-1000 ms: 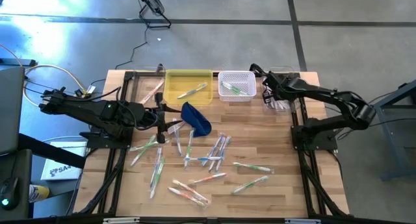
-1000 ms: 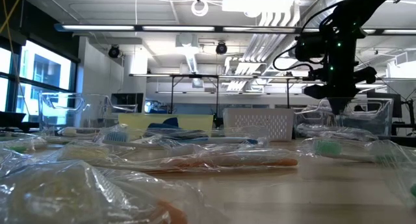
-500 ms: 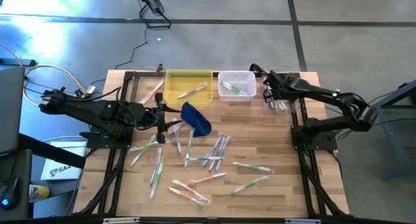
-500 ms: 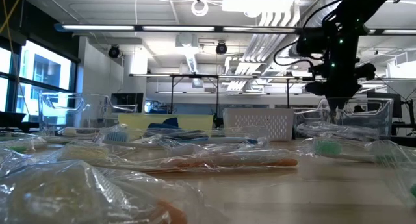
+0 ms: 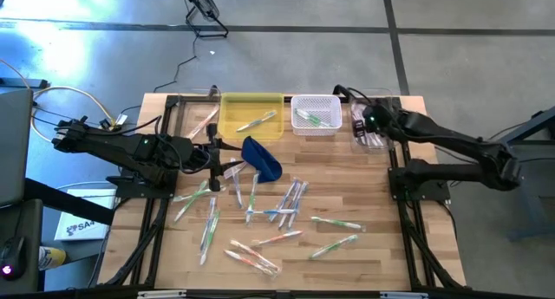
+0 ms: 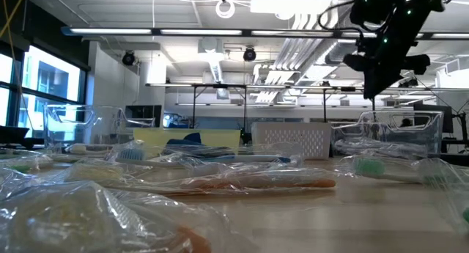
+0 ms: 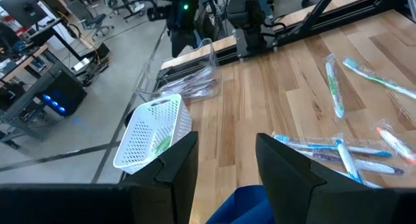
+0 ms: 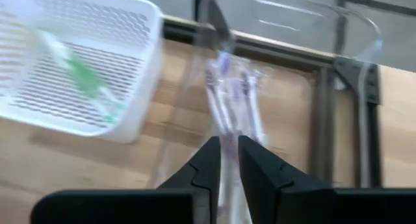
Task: Pick & Place Toothbrushes
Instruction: Put the blue toothbrush into the yellow bin
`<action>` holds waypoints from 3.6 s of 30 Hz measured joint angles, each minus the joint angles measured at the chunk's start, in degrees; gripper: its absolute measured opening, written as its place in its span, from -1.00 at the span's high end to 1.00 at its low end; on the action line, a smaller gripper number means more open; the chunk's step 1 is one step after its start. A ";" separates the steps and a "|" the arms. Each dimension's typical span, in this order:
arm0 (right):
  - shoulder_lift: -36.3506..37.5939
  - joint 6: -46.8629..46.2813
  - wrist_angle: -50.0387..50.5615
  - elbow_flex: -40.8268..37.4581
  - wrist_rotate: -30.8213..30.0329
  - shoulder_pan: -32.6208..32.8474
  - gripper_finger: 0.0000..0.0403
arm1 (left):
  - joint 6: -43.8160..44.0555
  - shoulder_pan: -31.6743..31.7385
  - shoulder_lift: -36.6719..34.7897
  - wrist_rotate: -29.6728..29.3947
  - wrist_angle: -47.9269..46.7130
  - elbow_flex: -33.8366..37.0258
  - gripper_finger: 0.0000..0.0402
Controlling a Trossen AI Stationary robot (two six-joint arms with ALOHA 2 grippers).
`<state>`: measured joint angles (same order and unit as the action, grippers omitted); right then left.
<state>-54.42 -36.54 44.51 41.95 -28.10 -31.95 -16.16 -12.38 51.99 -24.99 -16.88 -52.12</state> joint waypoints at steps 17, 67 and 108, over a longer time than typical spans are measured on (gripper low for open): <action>2.04 -0.82 -21.78 0.00 8.72 18.72 0.99 | -0.22 0.00 0.00 -0.04 0.46 0.00 0.26; 2.04 8.36 -41.47 0.04 5.97 37.99 0.98 | -5.91 -0.02 -3.61 -1.05 7.33 0.00 0.46; 2.02 16.90 -46.42 0.04 7.43 41.71 0.98 | -4.49 -0.01 3.23 9.11 2.95 0.02 1.00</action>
<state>-52.40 -19.64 -1.91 42.00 -20.67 9.76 -20.66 -12.39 55.22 -15.88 -13.94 -52.10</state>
